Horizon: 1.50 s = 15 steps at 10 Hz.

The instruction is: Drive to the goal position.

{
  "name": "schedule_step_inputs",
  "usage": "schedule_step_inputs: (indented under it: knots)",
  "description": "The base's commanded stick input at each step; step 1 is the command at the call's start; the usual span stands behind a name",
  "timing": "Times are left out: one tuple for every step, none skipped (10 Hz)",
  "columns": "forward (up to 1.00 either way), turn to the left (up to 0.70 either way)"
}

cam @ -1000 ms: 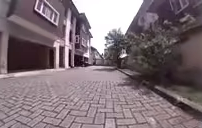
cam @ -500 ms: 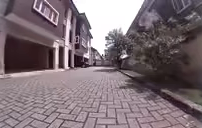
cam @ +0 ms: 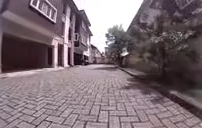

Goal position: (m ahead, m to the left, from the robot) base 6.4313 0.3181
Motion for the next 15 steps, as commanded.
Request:
schedule_step_inputs:
  knots:
    - [0.5,0.0]
    - [0.5,0.0]
    - [0.5,0.0]
    - [0.5,0.0]
    - [0.5,0.0]
    - [0.5,0.0]
    - [0.5,-0.24]
    - [0.5,-0.5]
    - [0.5,-0.5]
    - [0.5,-0.5]
    - [0.5,-0.5]
    - [0.5,-0.5]
    - [0.5,-0.3]
    - [0.5,-0.01]
    - [0.5,0.0]
